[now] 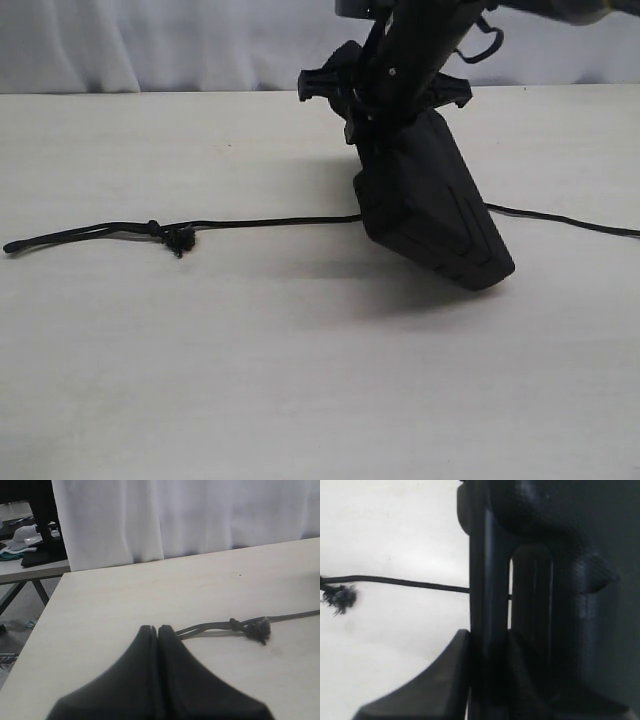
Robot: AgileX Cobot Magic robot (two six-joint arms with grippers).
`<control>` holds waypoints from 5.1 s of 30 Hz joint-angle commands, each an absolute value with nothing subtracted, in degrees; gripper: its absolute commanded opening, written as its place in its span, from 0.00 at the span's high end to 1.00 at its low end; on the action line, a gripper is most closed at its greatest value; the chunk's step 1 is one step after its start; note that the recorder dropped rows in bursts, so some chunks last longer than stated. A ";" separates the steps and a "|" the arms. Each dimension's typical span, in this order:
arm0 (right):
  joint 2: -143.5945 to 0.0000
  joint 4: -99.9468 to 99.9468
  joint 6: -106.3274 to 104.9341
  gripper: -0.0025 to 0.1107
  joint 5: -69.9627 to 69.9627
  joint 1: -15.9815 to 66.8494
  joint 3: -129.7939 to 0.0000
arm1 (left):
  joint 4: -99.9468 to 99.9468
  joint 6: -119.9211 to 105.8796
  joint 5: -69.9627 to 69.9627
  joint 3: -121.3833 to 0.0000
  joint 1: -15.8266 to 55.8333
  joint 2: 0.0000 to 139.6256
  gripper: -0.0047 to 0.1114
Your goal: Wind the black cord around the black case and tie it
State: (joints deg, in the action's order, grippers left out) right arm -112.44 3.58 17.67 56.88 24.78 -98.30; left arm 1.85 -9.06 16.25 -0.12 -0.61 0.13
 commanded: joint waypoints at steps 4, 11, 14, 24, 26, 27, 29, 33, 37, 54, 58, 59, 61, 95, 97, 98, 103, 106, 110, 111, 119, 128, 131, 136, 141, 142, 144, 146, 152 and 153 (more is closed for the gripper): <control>-106.40 21.31 3.86 0.94 61.01 19.79 -98.37 | 2.25 -8.97 15.57 0.00 -0.68 0.00 0.96; -105.13 42.94 -8.54 0.94 62.17 14.10 -93.32 | 2.48 -8.97 15.89 0.00 -0.68 0.00 0.96; -105.13 46.41 -11.05 0.94 59.19 12.43 -89.17 | 2.48 -8.97 15.89 0.00 -0.68 0.00 0.96; -105.13 40.80 -12.72 0.94 51.69 10.12 -83.68 | 2.32 -8.97 15.89 0.00 -0.68 0.00 0.96; -105.13 40.44 -12.70 0.94 51.69 10.08 -83.68 | 2.32 -8.97 15.89 0.00 -0.68 0.00 0.96; -105.13 39.69 -12.83 0.94 51.69 10.08 -83.68 | 2.32 -8.97 15.89 0.00 -0.68 0.00 0.96; -105.13 36.74 -12.66 0.94 51.69 10.08 -83.68 | 2.32 -8.97 15.89 0.00 -0.68 0.00 0.96; -105.13 34.28 -11.07 0.89 51.08 10.08 -83.68 | 2.32 -8.97 15.89 0.00 -0.68 0.00 0.96; -104.39 30.91 -8.06 0.80 49.14 10.08 -83.68 | 2.32 -8.97 15.89 0.00 -0.68 0.00 0.96; -104.22 16.12 1.16 0.79 49.11 10.08 -83.68 | 2.25 -8.97 15.62 0.00 -0.68 0.00 0.96; -104.22 12.64 2.74 0.79 49.25 10.08 -83.68 | 2.25 -8.97 15.62 0.00 -0.68 0.00 0.96; -104.22 12.51 2.64 0.79 49.25 10.08 -83.68 | 2.25 -8.97 15.62 0.00 -0.68 0.00 0.96; -104.22 12.24 2.64 0.79 49.25 10.08 -83.68 | 2.25 -8.97 15.62 0.00 -0.68 0.00 0.96; -101.14 6.66 6.57 0.94 51.36 10.08 -83.78 | 2.25 -8.97 15.91 0.00 -0.68 0.00 0.96; -100.54 6.66 9.29 0.94 50.19 10.08 -83.78 | 2.25 -8.97 15.91 0.00 -0.68 0.00 0.96; -100.13 6.66 11.47 0.94 49.62 10.08 -83.78 | 2.25 -8.97 15.91 0.00 -0.68 0.00 0.96; -99.22 3.58 14.83 0.94 48.57 10.08 -83.78 | 2.25 -8.97 15.91 0.00 -0.68 0.00 0.96; -98.84 1.94 14.42 0.94 48.87 10.08 -83.89 | 2.25 -8.97 15.91 0.00 -0.68 0.00 0.96; -97.92 1.92 13.67 0.94 48.87 10.08 -84.79 | 2.25 -8.97 15.91 0.00 -0.68 0.00 0.96; -97.78 1.92 13.50 0.94 49.26 10.08 -85.22 | 2.25 -8.97 15.91 0.00 -0.68 0.00 0.96; -97.98 0.67 11.49 0.94 54.18 10.08 -87.76 | 2.25 -8.97 15.91 0.00 -0.68 0.00 0.96; -99.14 0.45 11.16 0.94 54.47 10.08 -87.66 | 2.25 -8.97 15.79 0.00 -0.68 0.00 0.96; -99.15 0.76 11.16 0.94 54.47 10.08 -87.66 | 2.25 -8.97 15.79 0.00 -0.68 0.00 0.96; -99.15 1.06 11.16 0.94 54.10 10.08 -87.66 | 2.25 -8.97 15.79 0.00 -0.68 0.00 0.96; -99.15 1.06 11.16 0.94 54.02 10.08 -87.66 | 2.25 -8.97 15.79 0.00 -0.68 0.00 0.96; -99.15 1.06 11.16 0.94 54.02 10.08 -87.66 | 2.25 -8.97 15.79 0.00 -0.68 0.00 0.96; -99.15 1.06 11.16 0.94 54.02 10.08 -87.66 | 2.25 -8.97 15.79 0.00 -0.68 0.00 0.96; -99.15 1.06 11.16 0.94 54.29 10.08 -87.66 | 2.25 -8.97 15.79 0.00 -0.68 0.00 0.96; -99.15 1.06 11.16 0.94 54.03 10.08 -87.66 | 2.25 -8.97 15.79 0.00 -0.68 0.00 0.96; -99.15 1.06 11.16 0.94 54.03 10.08 -87.66 | 2.25 -8.97 15.79 0.00 -0.68 0.00 0.96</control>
State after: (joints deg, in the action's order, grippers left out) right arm -99.61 0.57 11.59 56.33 10.34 -86.70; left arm 1.85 -9.06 16.25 -0.12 -0.61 0.13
